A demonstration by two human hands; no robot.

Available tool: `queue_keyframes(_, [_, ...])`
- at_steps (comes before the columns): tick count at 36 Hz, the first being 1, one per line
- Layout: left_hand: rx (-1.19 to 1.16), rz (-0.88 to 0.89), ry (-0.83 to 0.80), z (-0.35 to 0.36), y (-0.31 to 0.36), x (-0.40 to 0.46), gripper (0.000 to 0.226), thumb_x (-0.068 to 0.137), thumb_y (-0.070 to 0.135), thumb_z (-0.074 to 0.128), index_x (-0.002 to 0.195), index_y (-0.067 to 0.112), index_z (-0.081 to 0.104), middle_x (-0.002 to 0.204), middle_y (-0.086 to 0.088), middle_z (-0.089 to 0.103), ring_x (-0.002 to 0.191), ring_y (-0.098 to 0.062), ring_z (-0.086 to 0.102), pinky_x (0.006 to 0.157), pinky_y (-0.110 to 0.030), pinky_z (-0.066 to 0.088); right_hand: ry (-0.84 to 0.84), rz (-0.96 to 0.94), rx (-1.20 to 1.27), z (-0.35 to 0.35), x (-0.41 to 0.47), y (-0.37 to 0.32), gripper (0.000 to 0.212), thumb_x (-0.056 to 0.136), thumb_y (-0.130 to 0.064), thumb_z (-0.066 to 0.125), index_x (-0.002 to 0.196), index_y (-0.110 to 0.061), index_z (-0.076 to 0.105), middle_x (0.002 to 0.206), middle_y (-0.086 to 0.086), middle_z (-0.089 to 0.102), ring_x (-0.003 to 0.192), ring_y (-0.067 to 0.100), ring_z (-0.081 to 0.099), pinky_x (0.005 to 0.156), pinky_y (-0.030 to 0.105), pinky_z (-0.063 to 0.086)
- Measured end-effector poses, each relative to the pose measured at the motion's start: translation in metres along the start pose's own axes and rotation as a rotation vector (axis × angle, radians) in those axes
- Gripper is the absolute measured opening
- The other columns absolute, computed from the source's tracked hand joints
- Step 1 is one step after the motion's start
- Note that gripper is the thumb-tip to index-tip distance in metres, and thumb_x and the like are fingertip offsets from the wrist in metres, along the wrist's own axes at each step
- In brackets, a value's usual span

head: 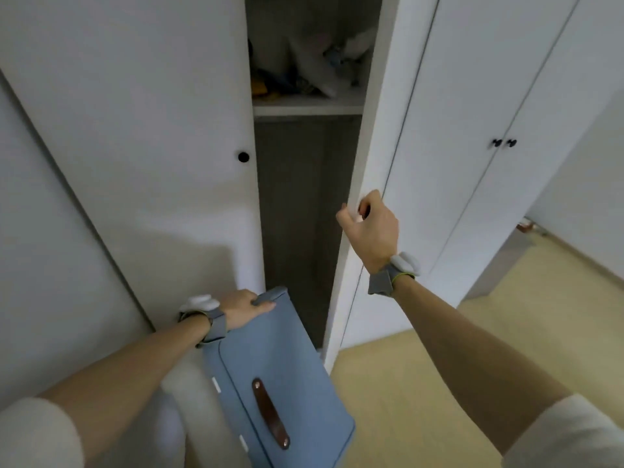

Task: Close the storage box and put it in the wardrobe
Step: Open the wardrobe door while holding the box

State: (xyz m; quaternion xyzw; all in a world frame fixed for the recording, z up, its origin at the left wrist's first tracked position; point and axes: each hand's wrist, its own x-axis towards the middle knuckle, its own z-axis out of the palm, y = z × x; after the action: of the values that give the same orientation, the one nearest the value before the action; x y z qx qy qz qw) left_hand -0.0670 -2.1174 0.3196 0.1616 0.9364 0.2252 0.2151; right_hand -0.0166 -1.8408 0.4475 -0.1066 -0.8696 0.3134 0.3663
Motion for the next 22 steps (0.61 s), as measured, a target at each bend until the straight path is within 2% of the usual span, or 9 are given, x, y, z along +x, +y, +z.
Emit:
queue_keyframes(2, [0.023, 0.049, -0.031, 0.008, 0.012, 0.006, 0.057, 0.099, 0.061, 0.056, 0.065, 0.015, 0.045, 0.065, -0.005, 0.046, 0.059, -0.018, 0.047, 0.059, -0.032, 0.029, 0.057, 0.029, 0.012, -0.036, -0.011, 0.020, 0.031, 0.090, -0.035, 0.063, 0.084, -0.019, 0.037, 0.063, -0.006, 0.039, 0.052, 0.010, 0.033, 0.053, 0.012, 0.033])
queue_keyframes(5, [0.038, 0.071, -0.082, 0.015, 0.020, 0.017, 0.059, 0.096, 0.067, 0.053, 0.063, 0.018, 0.051, 0.064, -0.001, 0.053, 0.062, -0.018, 0.054, 0.065, -0.031, 0.037, 0.123, 0.066, 0.003, -0.074, -0.015, 0.045, 0.033, 0.089, -0.029, 0.059, 0.084, -0.020, 0.028, 0.060, -0.001, 0.037, 0.051, 0.014, 0.030, 0.048, 0.020, 0.032])
queue_keyframes(7, [0.046, 0.068, -0.103, 0.015, 0.025, 0.022, 0.061, 0.097, 0.069, 0.051, 0.064, 0.018, 0.049, 0.064, -0.002, 0.051, 0.062, -0.019, 0.053, 0.063, -0.031, 0.036, 0.146, 0.107, 0.021, -0.090, -0.010, 0.061, 0.031, 0.090, -0.025, 0.058, 0.087, -0.014, 0.029, 0.058, 0.000, 0.038, 0.051, 0.016, 0.033, 0.049, 0.031, 0.035])
queue_keyframes(10, [0.071, 0.086, -0.122, 0.020, 0.044, 0.027, 0.060, 0.097, 0.069, 0.050, 0.065, 0.018, 0.052, 0.066, -0.001, 0.055, 0.064, -0.020, 0.055, 0.061, -0.030, 0.036, 0.185, 0.184, 0.004, -0.116, -0.003, 0.086, 0.026, 0.089, -0.023, 0.055, 0.094, -0.005, 0.037, 0.058, 0.001, 0.039, 0.050, 0.017, 0.037, 0.049, 0.032, 0.034])
queue_keyframes(15, [0.067, 0.139, -0.152, 0.031, 0.073, 0.036, 0.056, 0.098, 0.068, 0.050, 0.069, 0.021, 0.058, 0.066, 0.003, 0.060, 0.060, -0.014, 0.058, 0.055, -0.027, 0.037, 0.230, 0.291, -0.034, -0.149, 0.003, 0.111, 0.022, 0.094, -0.023, 0.055, 0.094, -0.012, 0.035, 0.063, -0.005, 0.039, 0.049, 0.007, 0.038, 0.052, 0.032, 0.034])
queue_keyframes(19, [0.057, 0.181, -0.163, 0.038, 0.083, 0.045, 0.060, 0.094, 0.074, 0.050, 0.077, 0.016, 0.058, 0.073, -0.005, 0.061, 0.065, -0.021, 0.059, 0.060, -0.030, 0.035, 0.261, 0.342, -0.089, -0.160, 0.005, 0.129, 0.031, 0.099, -0.034, 0.054, 0.105, -0.006, 0.042, 0.063, -0.006, 0.047, 0.053, 0.015, 0.046, 0.058, 0.037, 0.041])
queue_keyframes(21, [0.055, 0.190, -0.177, 0.040, 0.088, 0.051, 0.060, 0.094, 0.073, 0.050, 0.079, 0.016, 0.059, 0.075, -0.006, 0.061, 0.067, -0.021, 0.060, 0.061, -0.030, 0.035, 0.279, 0.351, -0.093, -0.156, -0.002, 0.137, 0.036, 0.101, -0.041, 0.054, 0.116, -0.009, 0.045, 0.077, -0.008, 0.057, 0.059, 0.010, 0.054, 0.062, 0.039, 0.048])
queue_keyframes(22, [0.055, 0.207, -0.180, 0.041, 0.096, 0.052, 0.060, 0.094, 0.074, 0.050, 0.080, 0.016, 0.061, 0.076, -0.006, 0.063, 0.068, -0.021, 0.061, 0.062, -0.030, 0.037, 0.288, 0.343, -0.085, -0.160, -0.008, 0.137, 0.040, 0.101, -0.044, 0.055, 0.124, -0.013, 0.046, 0.093, -0.009, 0.061, 0.065, 0.003, 0.058, 0.066, 0.036, 0.051])
